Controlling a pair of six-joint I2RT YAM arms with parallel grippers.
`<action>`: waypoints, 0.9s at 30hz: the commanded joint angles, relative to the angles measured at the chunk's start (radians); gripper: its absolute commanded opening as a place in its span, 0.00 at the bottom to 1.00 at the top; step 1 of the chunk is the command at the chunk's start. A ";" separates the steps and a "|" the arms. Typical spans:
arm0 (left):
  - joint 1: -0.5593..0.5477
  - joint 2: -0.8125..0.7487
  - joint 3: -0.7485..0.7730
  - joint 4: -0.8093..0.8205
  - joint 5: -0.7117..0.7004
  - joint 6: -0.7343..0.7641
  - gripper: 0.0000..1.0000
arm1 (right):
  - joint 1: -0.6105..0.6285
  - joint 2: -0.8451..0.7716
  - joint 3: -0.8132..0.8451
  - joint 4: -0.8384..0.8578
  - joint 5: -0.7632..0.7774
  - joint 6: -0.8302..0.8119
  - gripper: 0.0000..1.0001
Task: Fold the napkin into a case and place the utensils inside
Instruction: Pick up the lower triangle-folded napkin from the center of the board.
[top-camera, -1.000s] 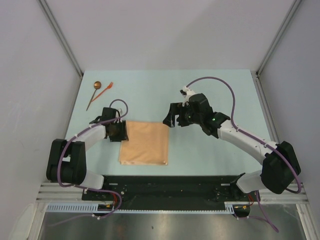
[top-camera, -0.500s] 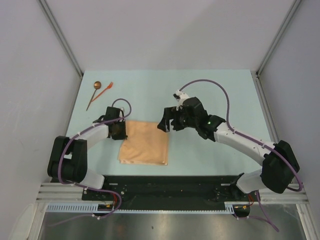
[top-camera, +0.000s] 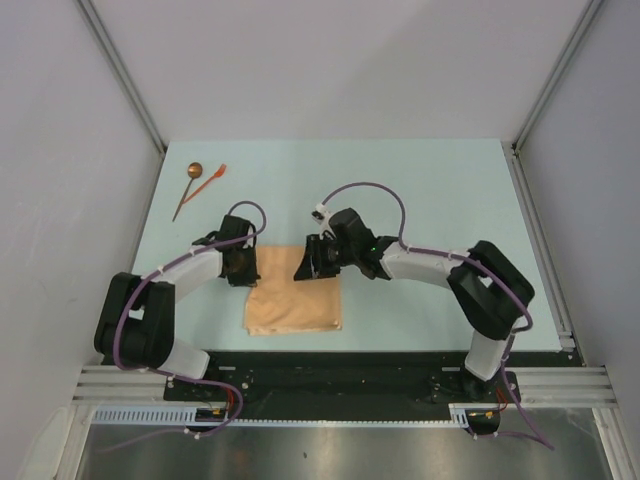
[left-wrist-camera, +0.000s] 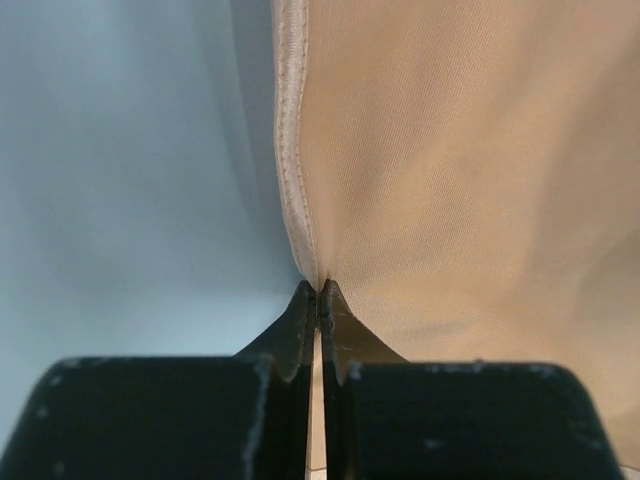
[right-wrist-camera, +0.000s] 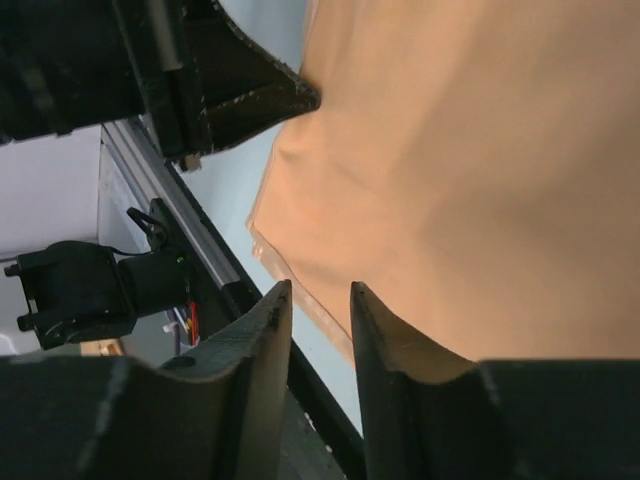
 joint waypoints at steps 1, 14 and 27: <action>-0.024 -0.030 0.055 -0.109 -0.031 -0.052 0.00 | 0.022 0.116 0.078 0.181 -0.119 0.093 0.27; -0.032 -0.024 0.095 -0.155 -0.037 -0.066 0.00 | 0.061 0.376 0.201 0.270 -0.108 0.107 0.00; -0.069 -0.027 0.187 -0.220 0.023 -0.098 0.00 | 0.069 0.479 0.210 0.231 -0.057 0.099 0.00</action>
